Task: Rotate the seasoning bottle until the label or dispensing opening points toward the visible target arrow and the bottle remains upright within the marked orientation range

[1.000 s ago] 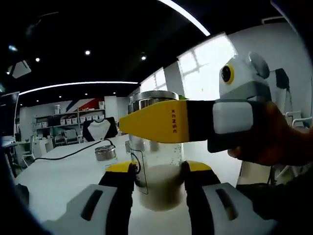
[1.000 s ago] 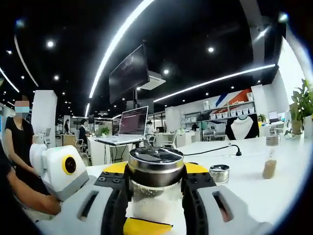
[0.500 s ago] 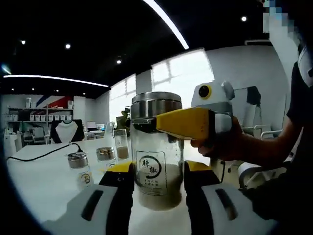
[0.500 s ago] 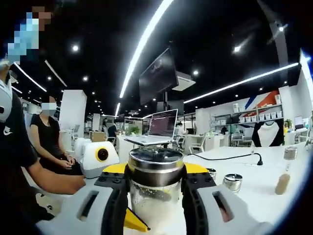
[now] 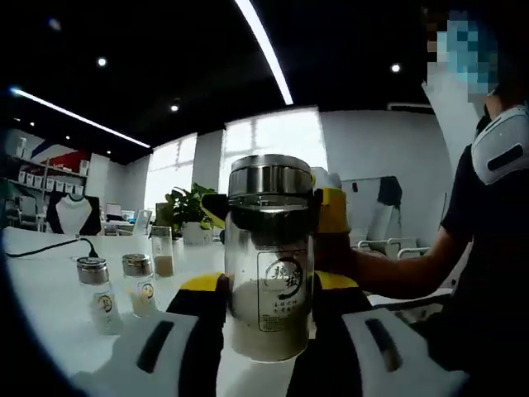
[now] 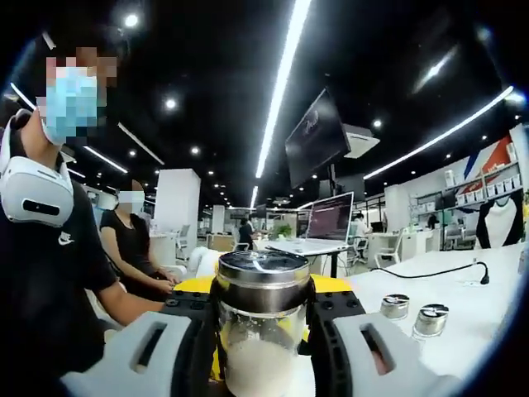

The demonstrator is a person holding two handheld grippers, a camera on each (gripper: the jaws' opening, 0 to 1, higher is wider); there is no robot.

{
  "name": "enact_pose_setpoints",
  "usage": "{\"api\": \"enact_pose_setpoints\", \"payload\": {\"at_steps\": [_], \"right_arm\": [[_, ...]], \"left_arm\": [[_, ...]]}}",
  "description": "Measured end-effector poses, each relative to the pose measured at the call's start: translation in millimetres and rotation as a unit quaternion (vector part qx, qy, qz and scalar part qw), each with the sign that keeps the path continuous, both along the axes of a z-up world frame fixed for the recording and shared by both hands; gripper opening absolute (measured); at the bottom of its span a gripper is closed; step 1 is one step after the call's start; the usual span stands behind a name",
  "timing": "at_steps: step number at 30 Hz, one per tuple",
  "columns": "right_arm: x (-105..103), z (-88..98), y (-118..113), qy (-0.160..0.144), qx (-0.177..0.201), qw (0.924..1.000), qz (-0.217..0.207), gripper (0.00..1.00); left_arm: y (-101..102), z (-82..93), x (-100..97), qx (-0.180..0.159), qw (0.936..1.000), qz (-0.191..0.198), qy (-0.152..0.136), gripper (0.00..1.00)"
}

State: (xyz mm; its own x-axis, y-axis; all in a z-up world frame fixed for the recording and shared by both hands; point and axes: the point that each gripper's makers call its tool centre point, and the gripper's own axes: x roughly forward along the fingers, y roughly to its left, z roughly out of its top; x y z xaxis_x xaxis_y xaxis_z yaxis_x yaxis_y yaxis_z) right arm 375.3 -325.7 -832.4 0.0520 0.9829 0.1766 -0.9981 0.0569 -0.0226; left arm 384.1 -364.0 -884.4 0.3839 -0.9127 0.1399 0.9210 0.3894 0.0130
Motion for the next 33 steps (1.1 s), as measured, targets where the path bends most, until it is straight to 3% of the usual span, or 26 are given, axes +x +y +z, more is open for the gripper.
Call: {"api": "enact_pose_setpoints", "payload": {"at_steps": [3, 6, 9, 13, 15, 17, 18, 20, 24, 33], "right_arm": [[11, -0.1, -1, 0.024, 0.013, 0.9993, -0.026, 0.40], [15, 0.9, 1, 0.017, 0.022, 0.9979, -0.058, 0.40], [23, -1.5, 5, 0.022, 0.017, 0.9952, -0.094, 0.40], [38, -6.3, 6, 0.038, 0.016, 0.9844, -0.171, 0.39], [45, -12.7, 7, 0.054, 0.007, 0.9750, -0.215, 0.39], [46, -16.2, 9, 0.065, 0.001, 0.9701, -0.234, 0.39], [45, -16.4, 11, 0.058, -0.004, 0.9679, -0.245, 0.39], [41, -14.6, 14, 0.041, -0.008, 0.9676, -0.249, 0.39], [42, -11.6, 15, 0.035, -0.013, 0.9673, -0.251, 0.39], [44, -13.2, 10, 0.034, -0.028, 0.9744, -0.221, 0.38]], "left_arm": [[1, 0.4, 6.6, 0.011, 0.9993, 0.036, 0.000, 0.42], [5, 0.2, 16.3, 0.029, 0.9956, 0.085, -0.028, 0.42], [9, -2.6, 22.7, 0.039, 0.9914, 0.121, -0.031, 0.41], [21, -5.1, 38.2, 0.049, 0.9784, 0.197, -0.038, 0.41], [27, -8.4, 44.7, 0.072, 0.9666, 0.239, -0.056, 0.41], [31, -10.0, 47.0, 0.106, 0.9518, 0.273, -0.091, 0.41], [30, -10.8, 47.3, 0.110, 0.9503, 0.276, -0.093, 0.41], [30, -11.1, 46.8, 0.102, 0.9532, 0.271, -0.086, 0.41], [33, -8.1, 48.2, 0.091, 0.9547, 0.271, -0.083, 0.41], [27, -8.6, 43.9, 0.065, 0.9765, 0.196, -0.063, 0.41]]}}
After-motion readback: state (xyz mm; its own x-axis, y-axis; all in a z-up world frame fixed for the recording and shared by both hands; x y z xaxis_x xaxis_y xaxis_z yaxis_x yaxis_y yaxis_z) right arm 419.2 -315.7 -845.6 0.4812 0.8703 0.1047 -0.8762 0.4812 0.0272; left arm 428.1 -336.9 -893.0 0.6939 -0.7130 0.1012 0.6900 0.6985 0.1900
